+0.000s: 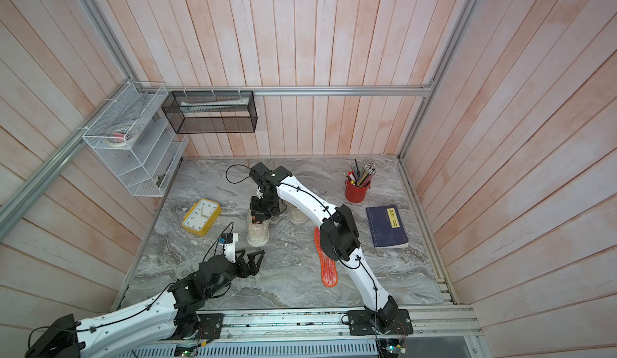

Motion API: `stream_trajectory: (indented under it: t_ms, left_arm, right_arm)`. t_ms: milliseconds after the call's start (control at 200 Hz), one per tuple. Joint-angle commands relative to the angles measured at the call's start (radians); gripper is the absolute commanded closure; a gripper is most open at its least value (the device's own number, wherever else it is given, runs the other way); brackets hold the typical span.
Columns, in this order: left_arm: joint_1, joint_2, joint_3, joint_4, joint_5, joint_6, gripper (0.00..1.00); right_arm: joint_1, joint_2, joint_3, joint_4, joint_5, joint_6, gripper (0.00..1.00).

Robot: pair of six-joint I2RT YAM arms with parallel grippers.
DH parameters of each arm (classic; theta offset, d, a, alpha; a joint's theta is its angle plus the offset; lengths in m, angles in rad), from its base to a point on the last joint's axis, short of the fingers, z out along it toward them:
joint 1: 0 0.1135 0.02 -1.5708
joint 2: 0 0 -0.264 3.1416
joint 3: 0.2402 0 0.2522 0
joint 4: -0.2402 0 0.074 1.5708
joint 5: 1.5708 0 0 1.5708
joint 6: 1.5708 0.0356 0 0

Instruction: Remove the insole from the shoe

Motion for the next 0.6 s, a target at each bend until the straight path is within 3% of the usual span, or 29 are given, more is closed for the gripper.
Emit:
stream_trajectory:
  t_ms: [0,345,595]
  left_arm:
    - [-0.004,0.003,0.030,-0.070,-0.063,0.064,0.00]
    - [-0.004,0.217,0.137,0.087,-0.163,0.242,0.00]
    - [-0.002,0.340,0.167,0.136,-0.246,0.296,0.02]
  right_arm:
    - [0.025,0.015,-0.001,0.032,-0.003,0.018,1.00]
    - [0.053,0.015,0.006,-0.004,-0.006,0.021,1.00]
    - [0.063,0.018,0.016,-0.015,-0.027,0.021,1.00]
